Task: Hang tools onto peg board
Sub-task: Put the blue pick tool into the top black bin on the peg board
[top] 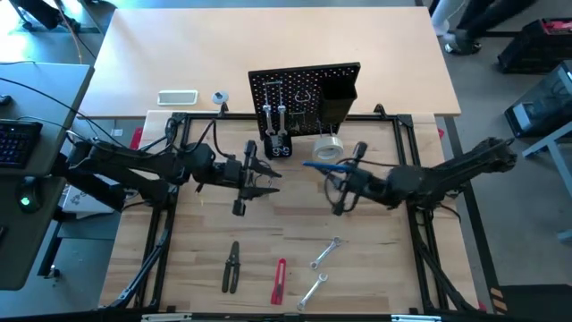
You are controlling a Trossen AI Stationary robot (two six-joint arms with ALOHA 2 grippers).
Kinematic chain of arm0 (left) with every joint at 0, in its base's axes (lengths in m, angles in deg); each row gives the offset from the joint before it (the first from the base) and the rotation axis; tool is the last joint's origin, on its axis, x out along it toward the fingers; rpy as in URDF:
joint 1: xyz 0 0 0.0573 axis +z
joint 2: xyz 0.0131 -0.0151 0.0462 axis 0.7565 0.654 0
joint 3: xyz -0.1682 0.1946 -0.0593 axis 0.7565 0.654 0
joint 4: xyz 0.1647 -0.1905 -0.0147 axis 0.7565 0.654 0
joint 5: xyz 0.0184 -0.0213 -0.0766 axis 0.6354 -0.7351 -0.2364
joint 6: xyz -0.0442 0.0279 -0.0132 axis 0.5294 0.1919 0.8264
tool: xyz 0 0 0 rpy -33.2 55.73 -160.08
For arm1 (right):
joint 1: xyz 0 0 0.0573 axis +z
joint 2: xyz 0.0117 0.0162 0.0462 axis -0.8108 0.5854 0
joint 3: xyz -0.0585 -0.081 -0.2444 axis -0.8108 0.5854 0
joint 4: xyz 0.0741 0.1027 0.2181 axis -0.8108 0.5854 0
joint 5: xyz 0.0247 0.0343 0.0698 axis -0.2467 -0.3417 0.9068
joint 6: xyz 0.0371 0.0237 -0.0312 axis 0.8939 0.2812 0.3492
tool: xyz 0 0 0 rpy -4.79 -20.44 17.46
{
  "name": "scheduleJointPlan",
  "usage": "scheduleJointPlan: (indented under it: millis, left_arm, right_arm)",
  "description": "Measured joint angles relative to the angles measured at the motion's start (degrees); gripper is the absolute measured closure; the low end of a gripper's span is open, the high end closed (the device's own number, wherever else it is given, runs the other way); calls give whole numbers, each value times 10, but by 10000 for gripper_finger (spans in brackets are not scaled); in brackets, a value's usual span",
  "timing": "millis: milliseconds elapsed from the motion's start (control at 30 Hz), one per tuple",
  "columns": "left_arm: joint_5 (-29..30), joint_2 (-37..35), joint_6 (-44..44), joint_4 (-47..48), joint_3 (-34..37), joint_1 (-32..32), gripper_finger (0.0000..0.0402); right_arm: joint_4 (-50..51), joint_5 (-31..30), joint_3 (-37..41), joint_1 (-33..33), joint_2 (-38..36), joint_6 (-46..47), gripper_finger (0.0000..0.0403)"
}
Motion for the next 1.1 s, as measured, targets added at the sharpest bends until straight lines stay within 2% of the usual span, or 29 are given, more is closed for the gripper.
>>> scheduleJointPlan:
  millis: [367,600,800,1100]
  left_arm:
    - [0,0,0,26,0,-2,249]
    - [2,0,7,24,0,-2,249]
    - [2,2,10,23,0,-2,249]
    - [2,2,16,28,0,-2,249]
  right_arm:
    - [4,-3,-1,-8,-88,-59,402]
    - [20,22,-44,-40,-96,-89,403]
    - [42,68,-81,-98,-87,-92,403]
    - [52,169,-97,-233,-85,-56,403]
